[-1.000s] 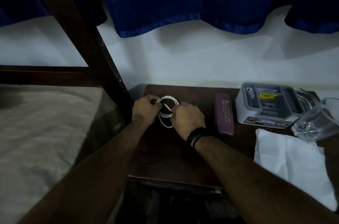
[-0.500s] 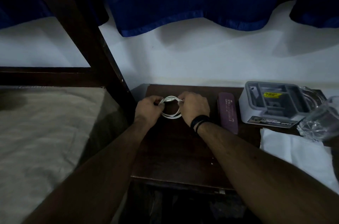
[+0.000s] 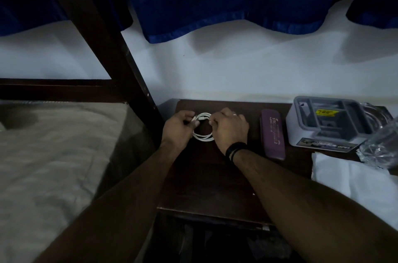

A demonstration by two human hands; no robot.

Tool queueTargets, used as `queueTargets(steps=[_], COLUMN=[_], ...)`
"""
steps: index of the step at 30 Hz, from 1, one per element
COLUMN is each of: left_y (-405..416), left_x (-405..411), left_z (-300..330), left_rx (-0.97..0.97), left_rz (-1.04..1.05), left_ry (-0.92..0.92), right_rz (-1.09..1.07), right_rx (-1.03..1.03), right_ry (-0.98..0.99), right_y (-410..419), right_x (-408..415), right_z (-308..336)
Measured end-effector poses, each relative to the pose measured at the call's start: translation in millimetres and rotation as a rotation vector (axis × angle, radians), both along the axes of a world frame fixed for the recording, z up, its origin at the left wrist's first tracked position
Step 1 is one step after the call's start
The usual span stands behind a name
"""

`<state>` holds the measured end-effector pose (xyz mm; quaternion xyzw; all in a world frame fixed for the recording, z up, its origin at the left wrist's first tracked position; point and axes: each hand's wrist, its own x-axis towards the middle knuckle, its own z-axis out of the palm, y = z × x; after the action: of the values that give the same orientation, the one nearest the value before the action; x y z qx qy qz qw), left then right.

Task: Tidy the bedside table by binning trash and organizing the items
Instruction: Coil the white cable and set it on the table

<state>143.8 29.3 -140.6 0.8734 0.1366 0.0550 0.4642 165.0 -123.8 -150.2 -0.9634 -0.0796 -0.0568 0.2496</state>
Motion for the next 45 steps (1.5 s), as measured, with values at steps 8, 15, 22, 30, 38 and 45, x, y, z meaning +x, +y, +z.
queueTargets(steps=[8, 15, 22, 30, 38, 45], left_y=[2.4, -4.3, -12.3, -8.3, -4.2, -9.6], left_x=[8.8, 15.5, 11.6, 14.9, 29.5, 30.1], left_z=[5.1, 13.6, 21.2, 18.3, 23.3, 25.0], left_rx=[-0.07, 0.269, 0.539, 0.426, 0.136, -0.274], left_rz=[0.089, 0.1, -0.099, -0.033, 0.032, 0.115], left_ry=[0.034, 0.097, 0.087, 0.057, 0.181, 0.271], right_rz=[0.018, 0.01, 0.028, 0.033, 0.009, 0.024], right_rx=[-0.049, -0.019, -0.041, -0.041, -0.054, -0.071], right_ry=[-0.001, -0.027, -0.052, -0.051, -0.043, -0.016], right_y=[1.3, -0.6, -0.5, -0.9, 3.6, 4.3], right_x=[3.1, 1.5, 0.1, -0.2, 1.2, -0.4], right_z=[-5.9, -7.2, -7.0, -8.6, -11.4, -8.1])
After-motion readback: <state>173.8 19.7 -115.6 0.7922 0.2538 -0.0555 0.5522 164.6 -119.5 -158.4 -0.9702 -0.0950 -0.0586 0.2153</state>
